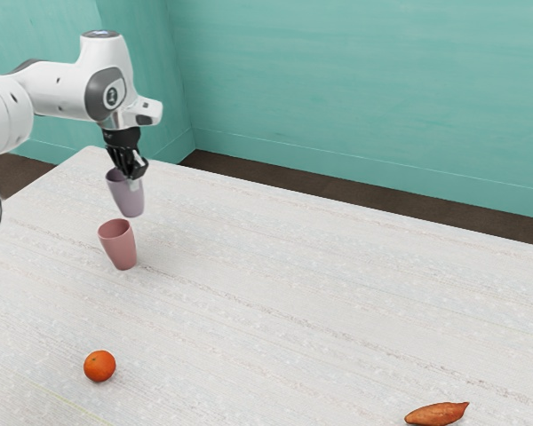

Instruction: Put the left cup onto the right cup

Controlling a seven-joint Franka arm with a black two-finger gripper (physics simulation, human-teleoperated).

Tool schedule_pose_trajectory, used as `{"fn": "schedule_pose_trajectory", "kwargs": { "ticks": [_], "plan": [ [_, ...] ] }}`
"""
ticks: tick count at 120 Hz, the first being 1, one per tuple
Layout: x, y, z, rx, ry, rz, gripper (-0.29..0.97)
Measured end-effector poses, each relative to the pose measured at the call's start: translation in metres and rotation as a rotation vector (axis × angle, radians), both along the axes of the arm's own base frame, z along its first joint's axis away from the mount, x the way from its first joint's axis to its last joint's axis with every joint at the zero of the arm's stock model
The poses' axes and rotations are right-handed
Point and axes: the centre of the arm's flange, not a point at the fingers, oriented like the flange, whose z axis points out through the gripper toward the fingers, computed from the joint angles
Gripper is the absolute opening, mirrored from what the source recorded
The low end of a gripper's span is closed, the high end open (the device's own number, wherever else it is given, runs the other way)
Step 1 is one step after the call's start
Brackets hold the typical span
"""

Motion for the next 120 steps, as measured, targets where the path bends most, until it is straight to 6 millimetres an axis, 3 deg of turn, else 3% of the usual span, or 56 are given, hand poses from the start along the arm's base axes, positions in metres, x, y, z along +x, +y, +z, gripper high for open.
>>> {"fn": "schedule_pose_trajectory", "kwargs": {
  "ticks": [37,66,120],
  "plan": [
    [-0.026,-0.002,0.009,-0.005,0.019,0.028,-0.1],
    [-0.047,0.004,0.002,-0.012,0.049,0.065,-0.11],
    [-0.046,0.002,0.001,0.004,0.048,0.082,-0.1]
  ]
}}
